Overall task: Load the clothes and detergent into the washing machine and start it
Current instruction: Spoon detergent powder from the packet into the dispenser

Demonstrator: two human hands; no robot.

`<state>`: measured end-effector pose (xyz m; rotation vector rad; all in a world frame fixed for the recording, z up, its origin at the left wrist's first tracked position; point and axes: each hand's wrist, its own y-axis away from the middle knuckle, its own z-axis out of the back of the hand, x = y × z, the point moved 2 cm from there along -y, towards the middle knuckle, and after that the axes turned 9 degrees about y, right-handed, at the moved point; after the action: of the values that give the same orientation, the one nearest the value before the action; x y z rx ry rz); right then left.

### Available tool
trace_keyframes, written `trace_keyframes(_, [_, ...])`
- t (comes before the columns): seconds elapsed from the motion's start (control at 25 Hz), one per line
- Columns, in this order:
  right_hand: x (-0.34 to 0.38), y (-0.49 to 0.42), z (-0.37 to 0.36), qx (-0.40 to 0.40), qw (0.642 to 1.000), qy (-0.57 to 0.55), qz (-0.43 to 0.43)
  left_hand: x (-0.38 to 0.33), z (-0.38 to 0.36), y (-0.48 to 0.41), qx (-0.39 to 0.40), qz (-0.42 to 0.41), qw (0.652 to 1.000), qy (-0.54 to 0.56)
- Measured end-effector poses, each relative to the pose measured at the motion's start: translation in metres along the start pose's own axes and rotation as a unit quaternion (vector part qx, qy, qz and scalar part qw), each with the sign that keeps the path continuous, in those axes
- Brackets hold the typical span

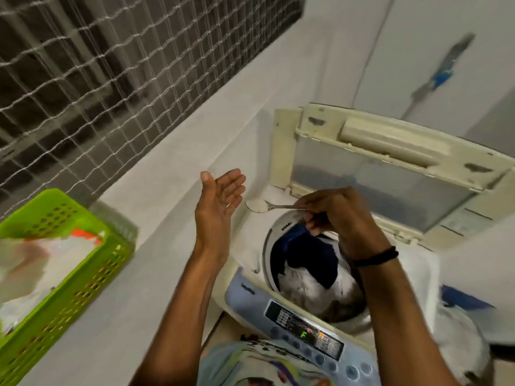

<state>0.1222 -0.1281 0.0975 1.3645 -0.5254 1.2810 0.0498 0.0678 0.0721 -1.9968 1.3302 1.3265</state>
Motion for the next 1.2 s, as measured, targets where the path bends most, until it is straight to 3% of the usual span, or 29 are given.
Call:
trace_keyframes(0.36, [-0.118, -0.042, 0.080, -0.135, 0.982, -0.084, -0.102, 0.127, -0.061, -0.060, 0.050, 0.123, 0.986, -0.097])
trace_keyframes(0.56, [-0.183, -0.081, 0.101, -0.199, 0.952, -0.123, -0.195, 0.205, -0.081, -0.100, -0.009, 0.206, 0.967, -0.147])
trace_keyframes(0.68, [-0.221, -0.103, 0.103, -0.226, 0.941, -0.133, -0.213, 0.254, -0.074, -0.121, -0.060, 0.276, 0.933, -0.224])
trace_keyframes(0.76, [-0.241, -0.111, 0.099, -0.242, 0.942, -0.097, -0.210, 0.280, -0.066, -0.128, -0.073, 0.336, 0.906, -0.248])
trace_keyframes(0.88, [-0.254, -0.114, 0.089, -0.278, 0.946, 0.071, -0.150, 0.310, -0.064, -0.128, -0.083, 0.419, 0.886, -0.180])
trace_keyframes(1.0, [-0.264, -0.115, 0.075, -0.314, 0.920, 0.221, -0.074, 0.326, -0.063, -0.130, -0.106, 0.434, 0.885, -0.127])
trace_keyframes(1.2, [-0.276, -0.112, 0.060, -0.371, 0.876, 0.305, 0.030, 0.332, -0.060, -0.134, -0.130, 0.430, 0.890, -0.082])
